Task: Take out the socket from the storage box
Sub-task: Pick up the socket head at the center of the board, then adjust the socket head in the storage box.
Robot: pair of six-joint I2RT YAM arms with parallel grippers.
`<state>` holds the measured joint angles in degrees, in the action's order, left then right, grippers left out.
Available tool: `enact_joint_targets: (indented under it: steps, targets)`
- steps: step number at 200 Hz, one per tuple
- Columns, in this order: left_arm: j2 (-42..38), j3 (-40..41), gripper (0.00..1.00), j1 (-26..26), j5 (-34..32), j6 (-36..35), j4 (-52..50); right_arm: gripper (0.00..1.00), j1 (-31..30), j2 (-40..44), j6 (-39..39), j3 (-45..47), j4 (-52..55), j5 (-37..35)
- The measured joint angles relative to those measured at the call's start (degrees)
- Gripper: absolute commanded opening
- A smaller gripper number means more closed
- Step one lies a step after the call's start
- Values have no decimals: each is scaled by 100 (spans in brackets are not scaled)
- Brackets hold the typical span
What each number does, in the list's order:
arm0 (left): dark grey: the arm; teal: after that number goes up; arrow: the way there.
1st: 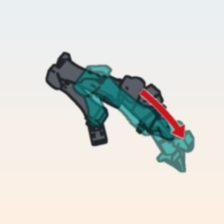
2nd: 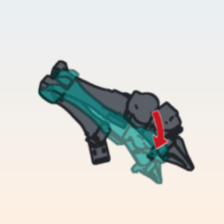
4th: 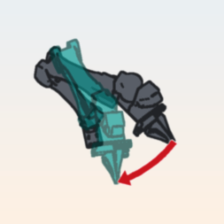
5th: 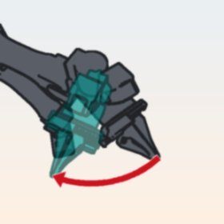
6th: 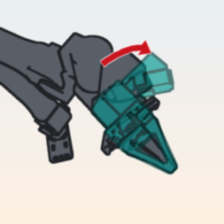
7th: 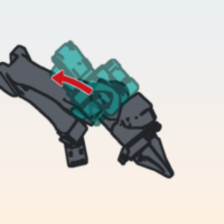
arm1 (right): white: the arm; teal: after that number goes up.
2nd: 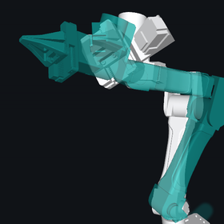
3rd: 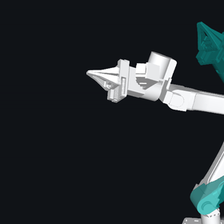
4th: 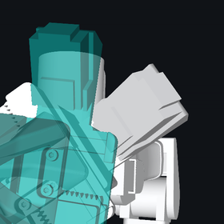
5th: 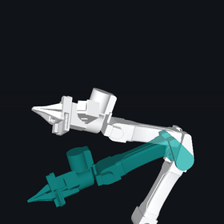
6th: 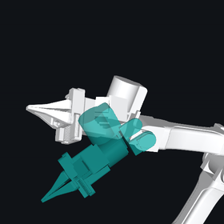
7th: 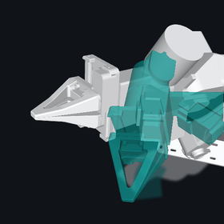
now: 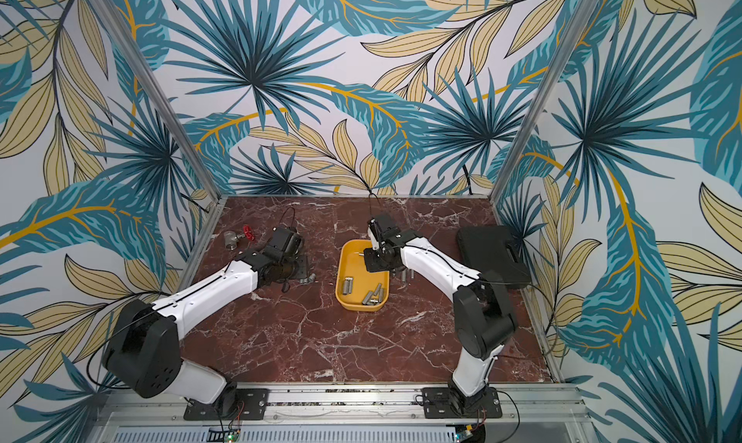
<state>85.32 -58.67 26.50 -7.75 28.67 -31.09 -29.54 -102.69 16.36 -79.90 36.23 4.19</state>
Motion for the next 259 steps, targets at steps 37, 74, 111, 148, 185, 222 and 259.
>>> enact_joint_targets:
  steps: [37,74,111,148,185,222,259]
  targets:
    - [-398,647,44,-11,-76,313,0,32,-197,-752,-133,-459,11,52]
    - [-852,1187,44,-20,-151,616,28,32,-339,-1185,-186,-625,11,120]
    - [-1067,1497,45,-33,-173,822,37,35,-444,-1467,-203,-780,13,179]
    - [-1080,1519,45,-35,-101,841,175,36,-507,-1628,-210,-973,9,223]
    - [-566,1272,45,-35,216,638,466,36,-546,-1790,-208,-1025,7,275]
    - [466,492,45,-4,568,391,612,36,-557,-1832,-208,-1032,9,297]
    - [1237,-216,45,122,763,192,658,33,-570,-1869,-201,-1034,17,225]
